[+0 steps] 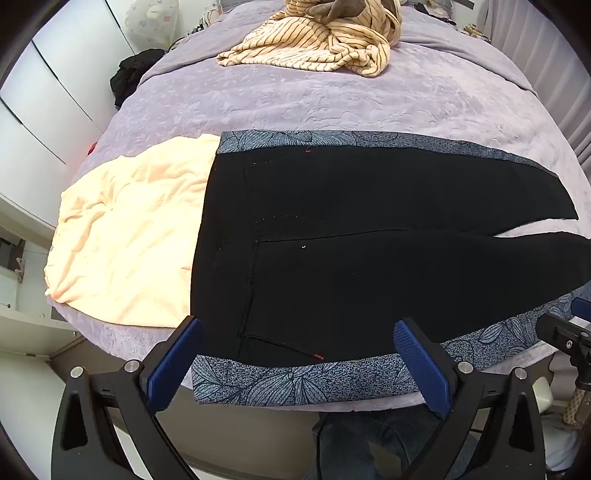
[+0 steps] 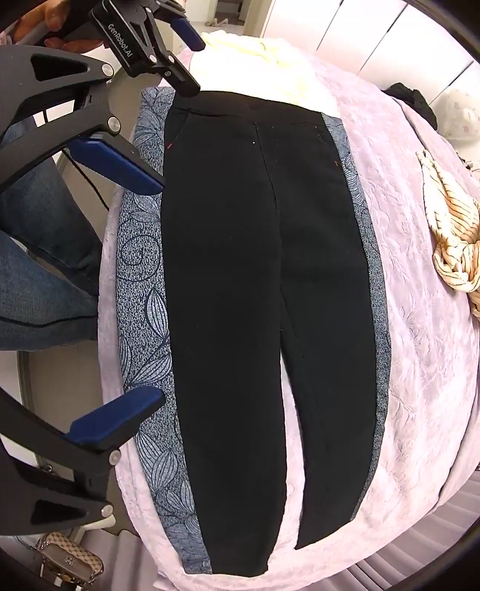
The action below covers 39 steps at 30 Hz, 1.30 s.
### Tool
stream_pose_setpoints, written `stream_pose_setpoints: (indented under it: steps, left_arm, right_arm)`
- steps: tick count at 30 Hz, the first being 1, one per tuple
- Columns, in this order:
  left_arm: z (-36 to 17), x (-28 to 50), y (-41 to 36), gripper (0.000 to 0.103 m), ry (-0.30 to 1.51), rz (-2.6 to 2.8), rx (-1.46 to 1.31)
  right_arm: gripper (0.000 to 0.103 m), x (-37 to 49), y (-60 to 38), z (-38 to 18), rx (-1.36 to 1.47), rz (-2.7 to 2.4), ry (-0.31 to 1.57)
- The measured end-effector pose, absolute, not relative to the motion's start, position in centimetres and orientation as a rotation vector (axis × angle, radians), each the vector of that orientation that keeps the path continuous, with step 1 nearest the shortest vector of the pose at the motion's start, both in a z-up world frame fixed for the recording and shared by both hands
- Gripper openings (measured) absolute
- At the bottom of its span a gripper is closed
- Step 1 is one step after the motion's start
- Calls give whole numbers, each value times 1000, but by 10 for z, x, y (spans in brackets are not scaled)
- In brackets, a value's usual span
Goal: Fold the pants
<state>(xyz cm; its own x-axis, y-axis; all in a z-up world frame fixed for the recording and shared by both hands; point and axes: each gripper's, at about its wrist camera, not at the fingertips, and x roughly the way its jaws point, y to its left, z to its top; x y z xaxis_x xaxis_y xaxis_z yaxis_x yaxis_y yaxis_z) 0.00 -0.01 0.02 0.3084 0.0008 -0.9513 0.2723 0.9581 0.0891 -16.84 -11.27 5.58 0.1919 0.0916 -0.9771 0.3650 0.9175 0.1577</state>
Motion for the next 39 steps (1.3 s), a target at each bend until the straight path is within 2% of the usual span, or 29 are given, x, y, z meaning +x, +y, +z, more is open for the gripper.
stream_pose_setpoints:
  steps: [39]
  left_arm:
    - [2, -1, -1, 103, 1242, -158, 268]
  right_arm:
    - [103, -169, -109, 66, 247, -274, 1363]
